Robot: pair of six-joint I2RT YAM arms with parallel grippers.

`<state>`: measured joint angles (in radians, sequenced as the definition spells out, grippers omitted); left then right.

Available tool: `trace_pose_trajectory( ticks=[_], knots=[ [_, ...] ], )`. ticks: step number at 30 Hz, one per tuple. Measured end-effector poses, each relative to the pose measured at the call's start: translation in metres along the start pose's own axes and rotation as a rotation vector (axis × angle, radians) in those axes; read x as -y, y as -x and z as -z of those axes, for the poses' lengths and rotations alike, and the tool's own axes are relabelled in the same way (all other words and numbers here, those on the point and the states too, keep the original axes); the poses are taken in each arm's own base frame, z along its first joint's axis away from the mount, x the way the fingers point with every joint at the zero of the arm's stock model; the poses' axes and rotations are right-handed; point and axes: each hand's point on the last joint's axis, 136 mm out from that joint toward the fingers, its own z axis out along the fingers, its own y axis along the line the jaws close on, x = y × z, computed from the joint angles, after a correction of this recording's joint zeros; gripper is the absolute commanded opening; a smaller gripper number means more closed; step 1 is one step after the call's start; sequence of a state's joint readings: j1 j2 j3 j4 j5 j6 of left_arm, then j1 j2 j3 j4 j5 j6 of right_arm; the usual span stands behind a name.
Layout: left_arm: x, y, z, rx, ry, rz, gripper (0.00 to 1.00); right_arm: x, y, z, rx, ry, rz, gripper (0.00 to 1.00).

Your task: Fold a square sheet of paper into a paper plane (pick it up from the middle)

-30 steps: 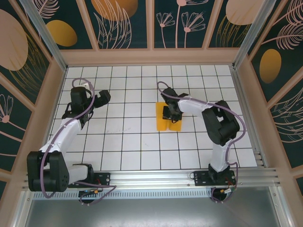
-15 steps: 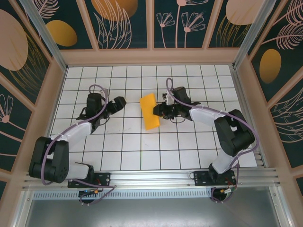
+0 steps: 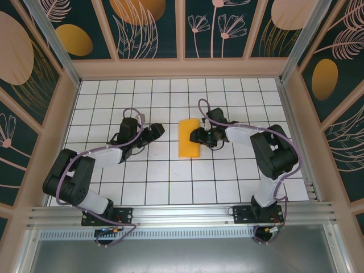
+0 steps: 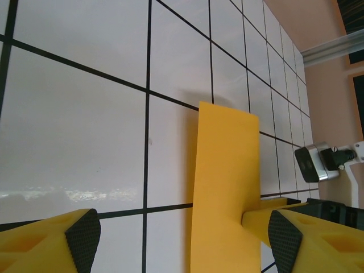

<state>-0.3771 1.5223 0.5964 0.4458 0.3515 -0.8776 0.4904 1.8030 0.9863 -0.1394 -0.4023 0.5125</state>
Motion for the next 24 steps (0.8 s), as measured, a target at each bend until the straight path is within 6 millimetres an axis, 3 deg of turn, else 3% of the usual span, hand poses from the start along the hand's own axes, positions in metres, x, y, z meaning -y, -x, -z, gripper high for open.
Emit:
trace_pose_trajectory(
  ticks=[6, 15, 24],
  knots=[
    [0.004, -0.011, -0.011, -0.034, -0.016, 0.009, 0.78, 0.006, 0.004, 0.002, 0.016, -0.042, 0.013, 0.62],
    [0.026, -0.042, -0.035, -0.153, -0.126, 0.008, 0.68, 0.005, 0.009, 0.014, 0.038, -0.004, -0.002, 0.61],
    [0.045, -0.053, -0.059, -0.228, -0.228, 0.005, 0.57, 0.001, 0.008, 0.022, 0.037, 0.034, -0.007, 0.61]
  ],
)
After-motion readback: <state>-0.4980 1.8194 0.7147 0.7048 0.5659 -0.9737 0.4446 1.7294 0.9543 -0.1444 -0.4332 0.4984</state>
